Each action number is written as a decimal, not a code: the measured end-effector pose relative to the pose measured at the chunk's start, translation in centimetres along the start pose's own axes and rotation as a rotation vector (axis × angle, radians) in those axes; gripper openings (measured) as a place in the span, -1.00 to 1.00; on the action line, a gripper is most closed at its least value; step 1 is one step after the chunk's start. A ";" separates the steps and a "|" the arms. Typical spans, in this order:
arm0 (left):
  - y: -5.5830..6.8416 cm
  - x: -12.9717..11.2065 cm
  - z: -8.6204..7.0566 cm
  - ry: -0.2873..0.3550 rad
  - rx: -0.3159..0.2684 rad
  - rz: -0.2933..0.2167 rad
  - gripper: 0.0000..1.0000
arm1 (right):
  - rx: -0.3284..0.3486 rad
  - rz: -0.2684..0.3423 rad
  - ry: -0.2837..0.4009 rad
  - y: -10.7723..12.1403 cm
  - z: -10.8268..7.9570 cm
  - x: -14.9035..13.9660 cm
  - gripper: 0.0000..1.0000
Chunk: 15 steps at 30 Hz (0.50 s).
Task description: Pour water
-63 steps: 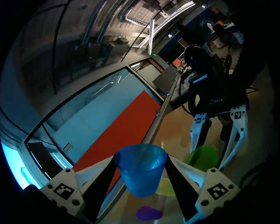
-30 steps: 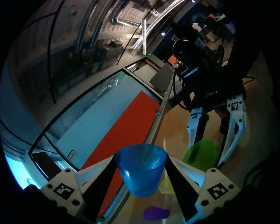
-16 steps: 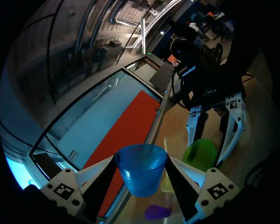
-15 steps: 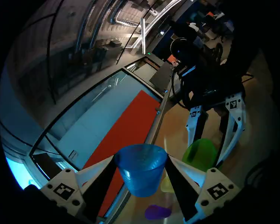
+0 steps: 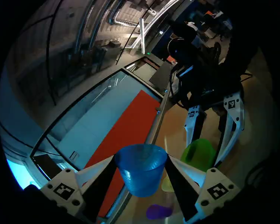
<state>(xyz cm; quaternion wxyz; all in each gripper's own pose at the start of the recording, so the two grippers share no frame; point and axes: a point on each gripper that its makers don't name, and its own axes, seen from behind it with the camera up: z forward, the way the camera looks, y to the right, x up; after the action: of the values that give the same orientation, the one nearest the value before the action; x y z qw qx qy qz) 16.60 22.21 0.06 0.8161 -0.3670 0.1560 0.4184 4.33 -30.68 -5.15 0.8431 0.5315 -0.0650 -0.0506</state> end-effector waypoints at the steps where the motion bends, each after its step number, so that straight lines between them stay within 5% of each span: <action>1: 0.0 0.0 0.0 -0.001 0.000 0.002 0.75 | 0.000 0.000 0.000 0.0 0.0 0.0 0.76; 15: -0.2 0.0 -0.1 0.000 0.005 0.016 0.75 | 0.006 -0.006 0.002 0.0 0.4 0.3 0.77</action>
<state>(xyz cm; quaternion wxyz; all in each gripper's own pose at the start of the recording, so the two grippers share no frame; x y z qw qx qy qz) 16.80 22.05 0.12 0.8137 -0.3635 0.1600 0.4245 4.58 -31.07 -4.97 0.8413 0.5343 -0.0630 -0.0523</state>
